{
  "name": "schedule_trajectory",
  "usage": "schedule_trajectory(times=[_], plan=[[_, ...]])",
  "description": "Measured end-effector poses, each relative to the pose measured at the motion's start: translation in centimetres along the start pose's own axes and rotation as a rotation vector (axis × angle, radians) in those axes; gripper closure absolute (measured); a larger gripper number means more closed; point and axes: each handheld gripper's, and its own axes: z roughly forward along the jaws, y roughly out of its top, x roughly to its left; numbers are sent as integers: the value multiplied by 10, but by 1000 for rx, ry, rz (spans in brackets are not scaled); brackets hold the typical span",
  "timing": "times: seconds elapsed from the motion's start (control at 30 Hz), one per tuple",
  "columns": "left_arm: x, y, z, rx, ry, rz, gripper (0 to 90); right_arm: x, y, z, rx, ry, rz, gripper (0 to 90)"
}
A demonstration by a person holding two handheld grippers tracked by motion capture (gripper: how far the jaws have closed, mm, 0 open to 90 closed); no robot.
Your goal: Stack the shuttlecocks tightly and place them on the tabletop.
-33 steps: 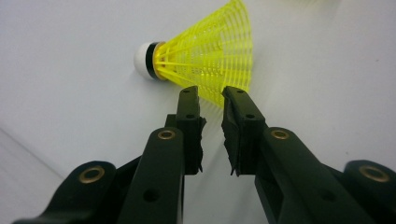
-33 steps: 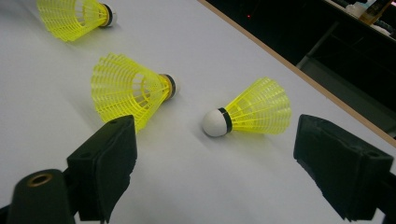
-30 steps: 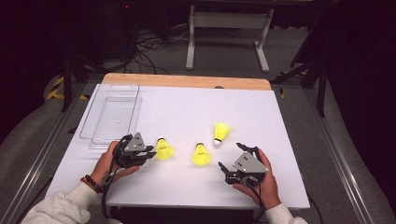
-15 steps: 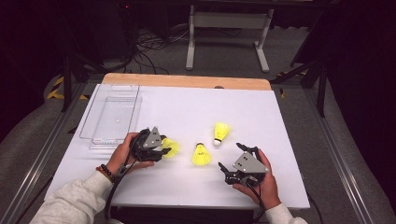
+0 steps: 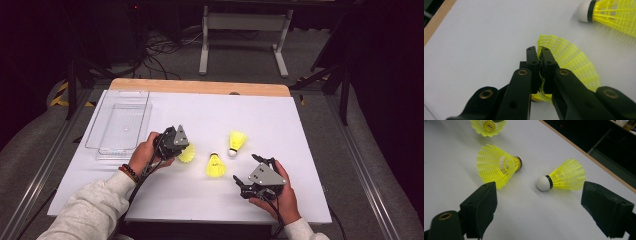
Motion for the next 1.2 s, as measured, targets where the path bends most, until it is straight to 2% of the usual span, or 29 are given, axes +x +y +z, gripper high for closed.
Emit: schedule_trajectory(times=[0.07,0.13,0.2,0.27,0.3,0.33,0.4,0.43,0.47,0.53,0.57,0.6,0.63,0.67,0.7,0.83,0.87,0.9,0.97,1.1,1.17,1.2], plan=[[5,5,0,23,-32,-11,887,0,0,0,1,1,-1,145],[8,11,4,52,-61,12,883,0,0,0,2,3,-2,144],[8,14,4,70,-60,23,875,0,0,0,2,3,-4,144],[7,25,12,100,-70,31,855,0,0,0,3,5,-4,145],[6,28,15,118,-86,33,852,0,0,0,3,7,-3,145],[6,31,17,125,-91,45,837,1,0,1,5,10,-5,144],[2,37,23,170,-73,74,841,1,0,1,6,16,-12,144],[2,37,23,170,-73,74,856,1,0,1,6,16,-12,144],[-1,42,27,200,-64,80,856,1,0,1,6,18,-12,144],[-4,47,29,251,-43,138,877,2,0,0,5,27,-17,143],[-5,49,29,280,-48,170,879,2,0,0,4,30,-18,143],[-5,49,29,280,-48,170,881,2,0,0,4,30,-18,143],[-7,48,29,296,-66,180,885,2,0,0,4,31,-24,143],[-7,47,28,331,-67,206,886,2,0,0,4,32,-24,142],[-6,46,27,337,-68,217,886,2,0,0,3,32,-26,142],[-1,40,24,337,-68,206,885,2,-1,0,5,33,-23,141],[-1,36,22,365,-54,222,885,2,0,0,8,34,-24,141],[-1,35,22,364,-56,225,885,3,0,0,8,35,-27,141],[1,31,20,352,-64,205,883,3,0,1,11,35,-30,141],[3,26,17,326,-46,193,851,4,0,2,15,40,-31,141],[3,23,17,277,-64,162,823,5,0,3,19,43,-34,140],[3,23,17,277,-64,162,810,5,0,3,18,44,-36,140]])
